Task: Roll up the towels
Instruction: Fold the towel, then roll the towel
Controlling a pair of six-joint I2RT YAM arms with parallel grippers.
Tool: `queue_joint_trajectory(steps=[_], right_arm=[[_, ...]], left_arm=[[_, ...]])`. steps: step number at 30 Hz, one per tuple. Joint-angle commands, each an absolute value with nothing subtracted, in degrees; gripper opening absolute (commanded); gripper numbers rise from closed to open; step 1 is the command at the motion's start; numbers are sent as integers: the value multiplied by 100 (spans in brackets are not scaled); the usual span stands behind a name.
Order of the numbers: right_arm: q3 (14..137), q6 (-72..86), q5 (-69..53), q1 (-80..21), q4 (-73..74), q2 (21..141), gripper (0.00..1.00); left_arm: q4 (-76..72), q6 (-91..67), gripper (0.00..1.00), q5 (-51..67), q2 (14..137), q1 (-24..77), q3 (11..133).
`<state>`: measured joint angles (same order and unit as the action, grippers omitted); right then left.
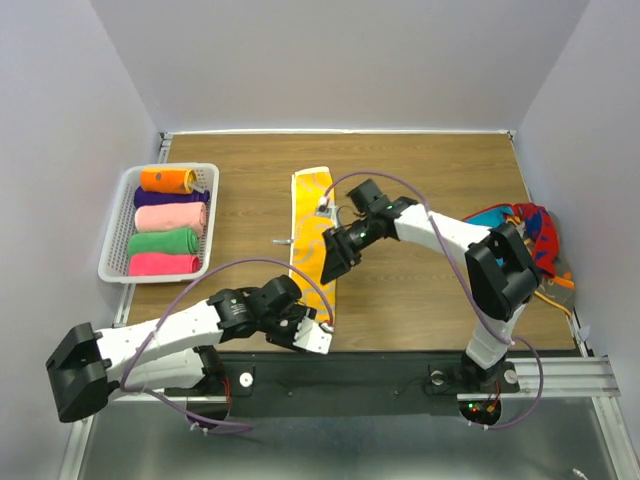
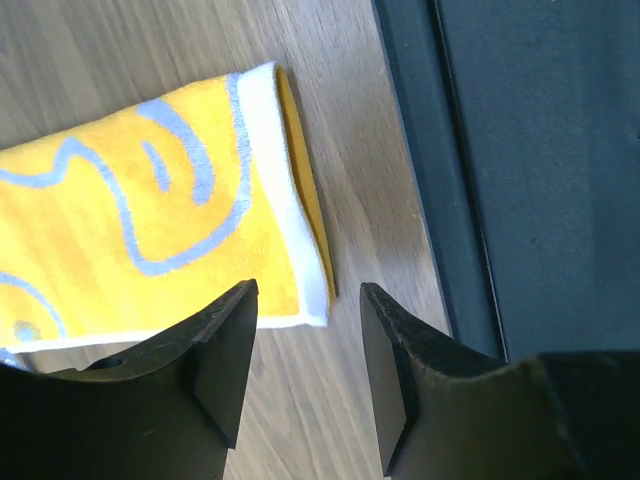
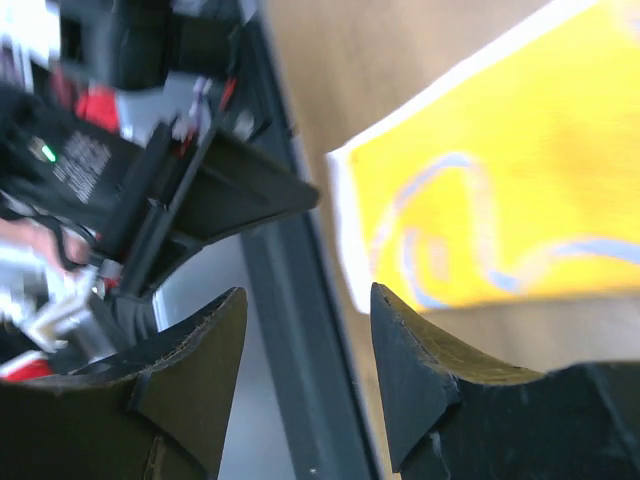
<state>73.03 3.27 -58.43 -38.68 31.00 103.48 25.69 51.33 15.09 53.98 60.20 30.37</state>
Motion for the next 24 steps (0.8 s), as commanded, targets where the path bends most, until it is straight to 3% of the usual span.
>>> queue_joint_trajectory(steps=[1,5,14,20,24], right_arm=[[7567,387,-5801,-3219,3173,10388,58],[7795,352,-5678,-2883,3208,10415,58],[7822,185,-5722,-2646,3410,10441,57],[7989,167,-5713,-2584,3524,10459,57],[8033,106,-5678,-2540,3612,10433,57]], left_arm=[[2093,5106,57,1397,5888,6064,2865],[1864,5159,57,1336,6213,6108,2804],[1731,5098,44,1248,6916,6117,2935],[1925,5071,28,1336,7373,6117,3181],[1995,5001,11,1353,7654,6117,3331]])
